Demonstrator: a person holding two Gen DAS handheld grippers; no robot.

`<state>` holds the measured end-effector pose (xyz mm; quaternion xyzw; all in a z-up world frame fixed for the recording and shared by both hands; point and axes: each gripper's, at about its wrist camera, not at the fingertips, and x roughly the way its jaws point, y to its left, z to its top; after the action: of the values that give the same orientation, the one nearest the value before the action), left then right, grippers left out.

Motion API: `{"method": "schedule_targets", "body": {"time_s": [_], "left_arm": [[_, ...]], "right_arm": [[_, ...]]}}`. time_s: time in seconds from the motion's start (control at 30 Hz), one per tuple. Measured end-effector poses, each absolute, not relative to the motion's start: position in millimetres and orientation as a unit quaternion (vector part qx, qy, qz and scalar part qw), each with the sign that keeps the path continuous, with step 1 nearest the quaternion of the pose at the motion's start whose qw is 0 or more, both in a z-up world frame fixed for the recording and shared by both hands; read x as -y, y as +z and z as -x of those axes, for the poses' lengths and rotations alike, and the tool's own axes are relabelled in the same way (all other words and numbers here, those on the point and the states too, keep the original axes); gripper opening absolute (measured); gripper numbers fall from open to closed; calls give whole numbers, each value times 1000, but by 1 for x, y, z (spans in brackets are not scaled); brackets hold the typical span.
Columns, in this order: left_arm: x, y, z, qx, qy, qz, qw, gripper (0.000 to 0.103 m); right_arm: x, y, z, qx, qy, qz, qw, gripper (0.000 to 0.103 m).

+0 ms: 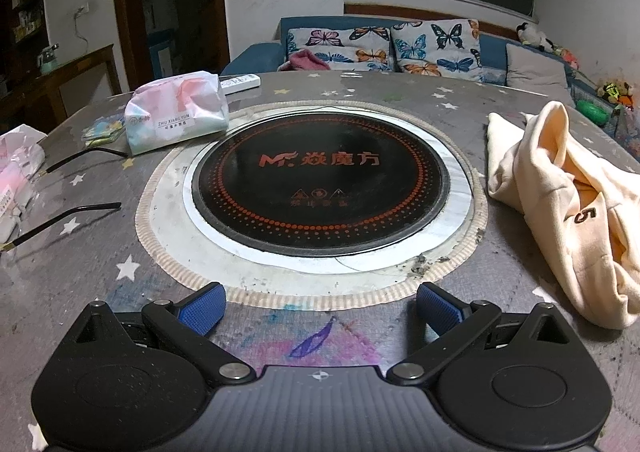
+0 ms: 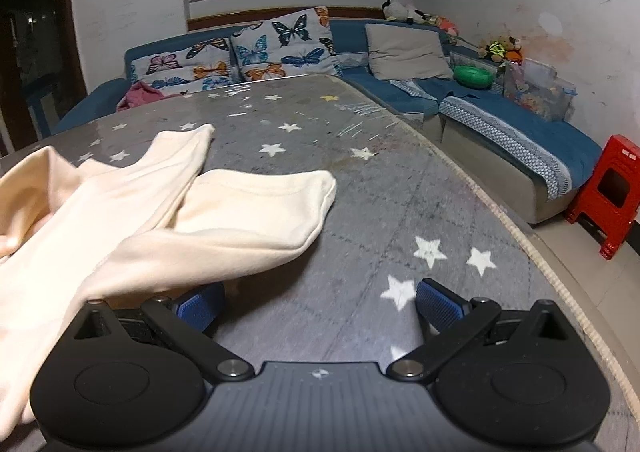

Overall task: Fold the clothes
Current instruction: 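Approach the crumpled cream sweatshirt with both open grippers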

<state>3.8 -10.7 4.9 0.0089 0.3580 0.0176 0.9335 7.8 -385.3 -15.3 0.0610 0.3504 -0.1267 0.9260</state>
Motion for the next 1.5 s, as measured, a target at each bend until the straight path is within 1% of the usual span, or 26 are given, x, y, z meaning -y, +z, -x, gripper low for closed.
{"method": "schedule_targets", "body": {"time_s": [0.17,0.5,0.8,1.17,1.5], "left_arm": [[21,8,-1,-365,11,-13,931,103],[41,20,8,-362,-29,-11,932,103],[63,27,12,-354,-53,-23,933,103],[81,30,14,-364,-74,-29,928,103],[91,34,17,-371,-81,-31,925,103]], "right_arm": [[377,-11,2,-357,-116,-65,925,103],[347,4,27,-351,-101,-3,931,103],[340,9,37,-349,-98,-13,932,103],[334,12,48,-347,-86,-19,934,103],[319,16,55,-344,-64,-5,937,103]]}}
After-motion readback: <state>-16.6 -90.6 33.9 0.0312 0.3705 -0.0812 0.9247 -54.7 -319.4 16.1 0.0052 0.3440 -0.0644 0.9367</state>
